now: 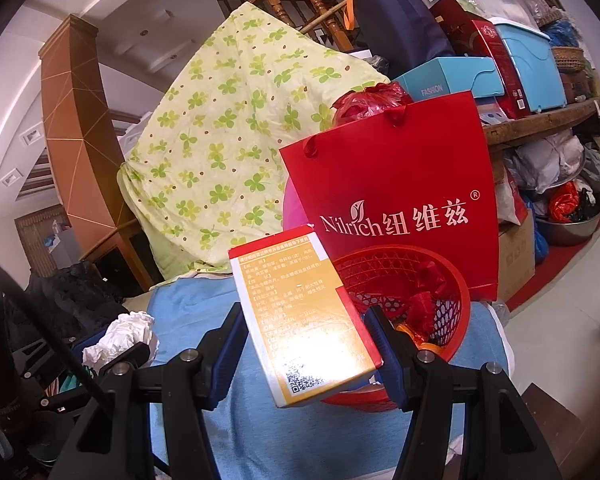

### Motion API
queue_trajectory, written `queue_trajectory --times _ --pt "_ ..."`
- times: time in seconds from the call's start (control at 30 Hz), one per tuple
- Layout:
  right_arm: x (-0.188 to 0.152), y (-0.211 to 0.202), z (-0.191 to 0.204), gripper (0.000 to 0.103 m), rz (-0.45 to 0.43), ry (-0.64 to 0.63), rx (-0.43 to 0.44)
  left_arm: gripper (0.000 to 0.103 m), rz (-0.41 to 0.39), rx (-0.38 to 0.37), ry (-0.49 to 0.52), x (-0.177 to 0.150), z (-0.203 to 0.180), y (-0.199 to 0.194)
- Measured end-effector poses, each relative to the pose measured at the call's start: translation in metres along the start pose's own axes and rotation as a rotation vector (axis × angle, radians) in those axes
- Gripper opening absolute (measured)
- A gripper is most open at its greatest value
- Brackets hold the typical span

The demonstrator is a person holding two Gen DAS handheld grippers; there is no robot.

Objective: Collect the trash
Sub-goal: 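Carry the tissue and orange box toward the red basket with both grippers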

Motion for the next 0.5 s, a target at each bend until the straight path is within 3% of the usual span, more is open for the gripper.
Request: queue_trajectory --times 0.5 --pt "-0.006 0.0 -0.011 0.063 0.002 0.031 -0.018 0.043 0.009 -0.014 0.023 0.0 -0.01 0.005"
Point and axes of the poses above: each gripper's, at about its wrist camera, not at the fingertips, and y roughly the way its jaws point, z to its left, x to its top, the point moved 9 cm from there along y, roughly the way its jaws point, and after that the axes turned 4 degrees about z, right-handed, at the moved point
